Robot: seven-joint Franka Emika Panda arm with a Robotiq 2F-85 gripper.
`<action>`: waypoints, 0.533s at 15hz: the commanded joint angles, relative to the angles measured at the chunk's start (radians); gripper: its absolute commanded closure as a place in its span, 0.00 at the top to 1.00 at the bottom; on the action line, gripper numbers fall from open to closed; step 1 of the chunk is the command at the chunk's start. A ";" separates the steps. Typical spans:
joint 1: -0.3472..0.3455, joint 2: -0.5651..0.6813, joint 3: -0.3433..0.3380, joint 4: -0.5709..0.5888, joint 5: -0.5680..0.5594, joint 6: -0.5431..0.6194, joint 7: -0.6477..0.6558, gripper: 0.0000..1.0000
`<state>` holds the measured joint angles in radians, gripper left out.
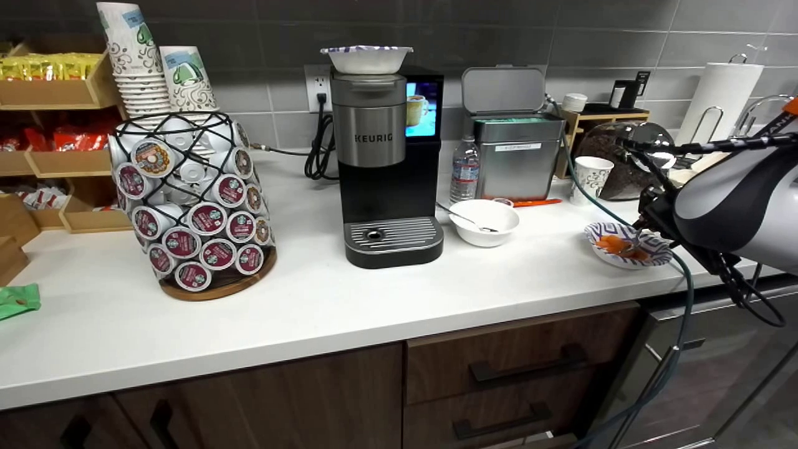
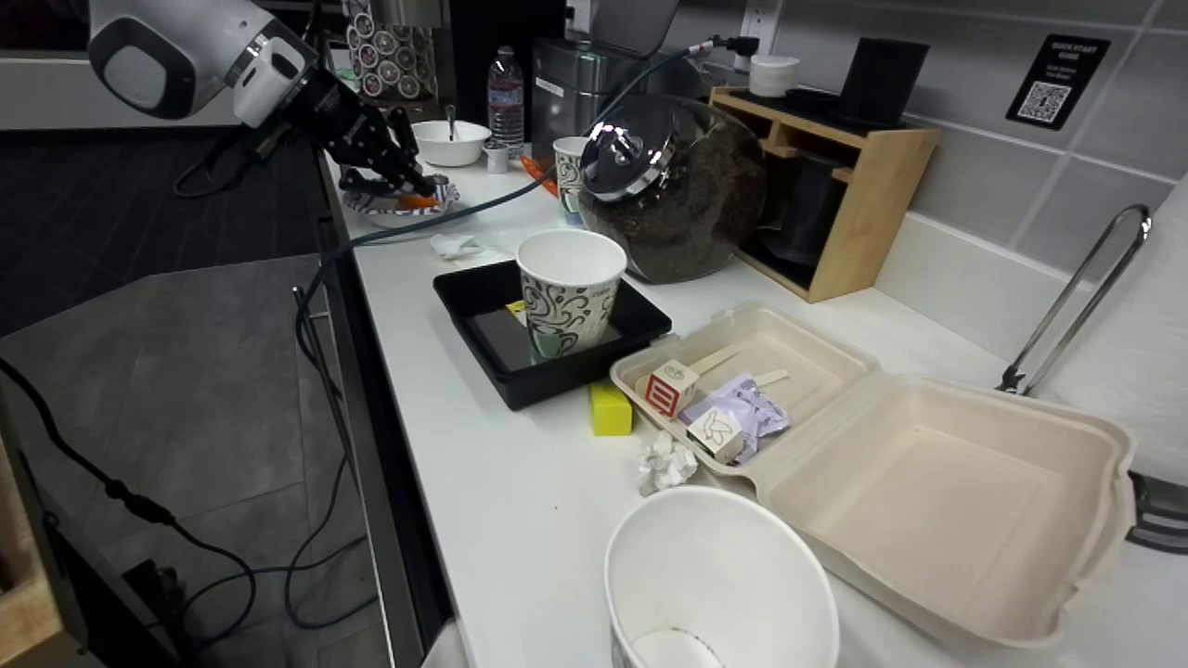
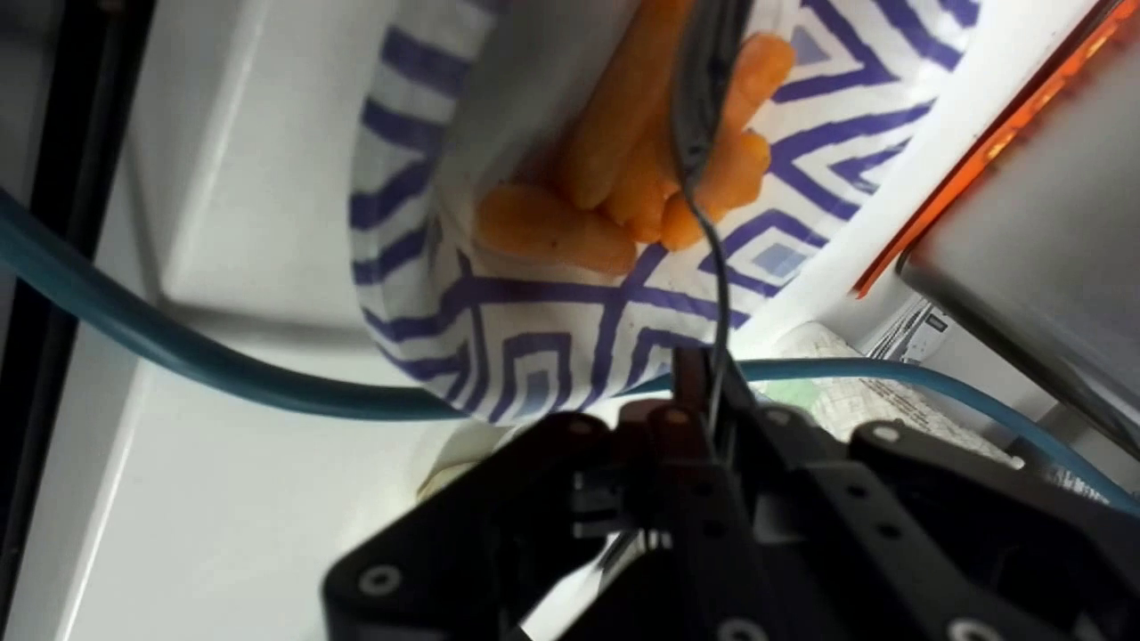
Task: Put the silver spoon in the black and white bowl.
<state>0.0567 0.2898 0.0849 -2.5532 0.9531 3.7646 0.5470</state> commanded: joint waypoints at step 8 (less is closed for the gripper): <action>0.044 0.069 -0.011 0.043 0.069 0.050 -0.070 0.36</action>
<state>0.0805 0.3359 0.0842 -2.5329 0.9845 3.7902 0.5007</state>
